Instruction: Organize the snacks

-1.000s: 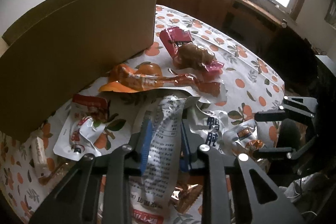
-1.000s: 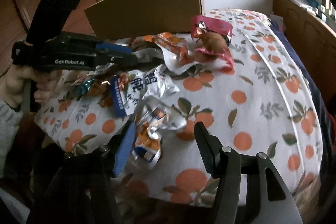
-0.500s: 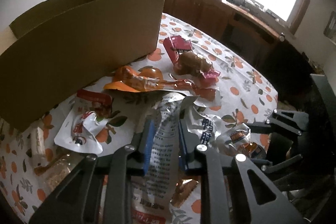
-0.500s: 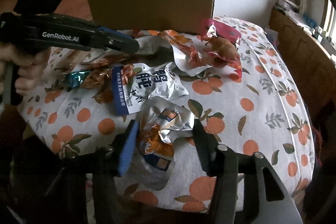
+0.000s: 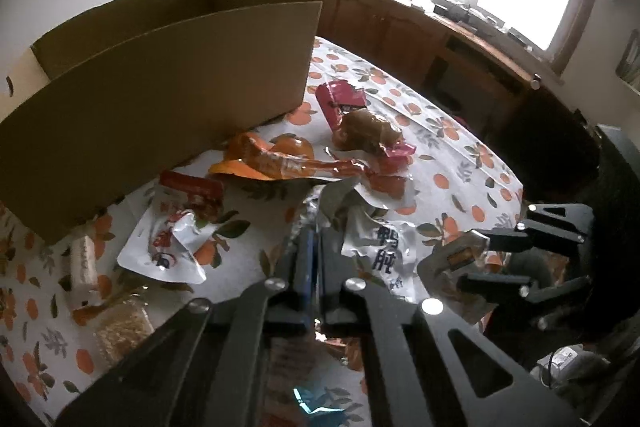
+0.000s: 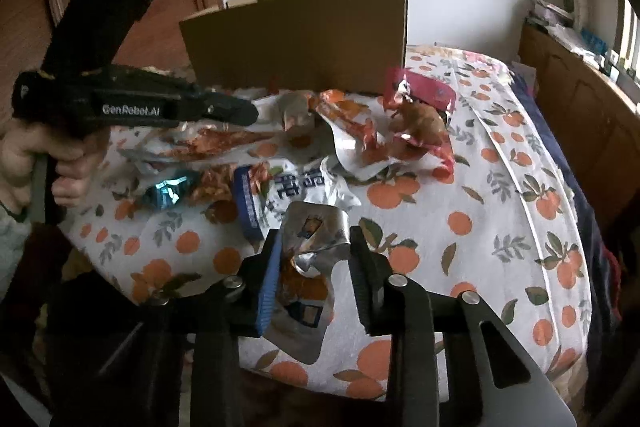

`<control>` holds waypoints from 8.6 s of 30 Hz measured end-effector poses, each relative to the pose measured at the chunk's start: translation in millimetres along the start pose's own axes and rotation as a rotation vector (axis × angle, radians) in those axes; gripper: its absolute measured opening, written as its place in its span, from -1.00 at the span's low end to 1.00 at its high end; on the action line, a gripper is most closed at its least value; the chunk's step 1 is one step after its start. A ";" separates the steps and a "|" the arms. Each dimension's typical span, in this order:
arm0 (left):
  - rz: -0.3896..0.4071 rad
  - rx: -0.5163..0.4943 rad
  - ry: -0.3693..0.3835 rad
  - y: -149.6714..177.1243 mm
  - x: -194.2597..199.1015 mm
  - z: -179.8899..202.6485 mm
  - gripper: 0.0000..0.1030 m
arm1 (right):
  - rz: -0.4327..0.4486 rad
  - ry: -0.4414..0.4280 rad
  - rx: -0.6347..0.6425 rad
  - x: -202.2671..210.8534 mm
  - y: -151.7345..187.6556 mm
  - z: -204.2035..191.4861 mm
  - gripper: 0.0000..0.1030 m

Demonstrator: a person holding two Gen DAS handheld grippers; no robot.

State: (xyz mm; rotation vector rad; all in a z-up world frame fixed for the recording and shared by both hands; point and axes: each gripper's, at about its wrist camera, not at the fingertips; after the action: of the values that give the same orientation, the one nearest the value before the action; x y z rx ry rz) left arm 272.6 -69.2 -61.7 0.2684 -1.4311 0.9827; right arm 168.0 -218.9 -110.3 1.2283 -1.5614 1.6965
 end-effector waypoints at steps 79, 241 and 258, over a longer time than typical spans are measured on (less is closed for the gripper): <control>0.258 0.165 -0.165 -119.9 59.0 -152.7 -1.00 | 0.060 -0.011 0.140 -69.6 -279.2 25.6 -0.83; 0.365 0.311 -0.297 35.4 73.0 -64.8 -0.18 | 0.026 -0.094 0.330 14.9 -175.0 -3.4 -0.15; 0.412 0.246 -0.318 -33.6 95.9 -105.8 -0.18 | 0.071 -0.048 0.379 1.6 -255.9 -16.2 -0.15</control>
State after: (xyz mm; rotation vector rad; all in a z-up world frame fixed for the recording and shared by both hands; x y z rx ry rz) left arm 355.0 22.2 18.2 0.3281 -1.6928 1.5099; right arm 380.8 -153.1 16.7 1.4170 -1.3629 2.0913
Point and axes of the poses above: each gripper's, at about its wrist camera, not at the fingertips, and x roughly against the way its jaws point, z to its right, y to its underside, and after that the axes turned 14 degrees about -z, right-handed
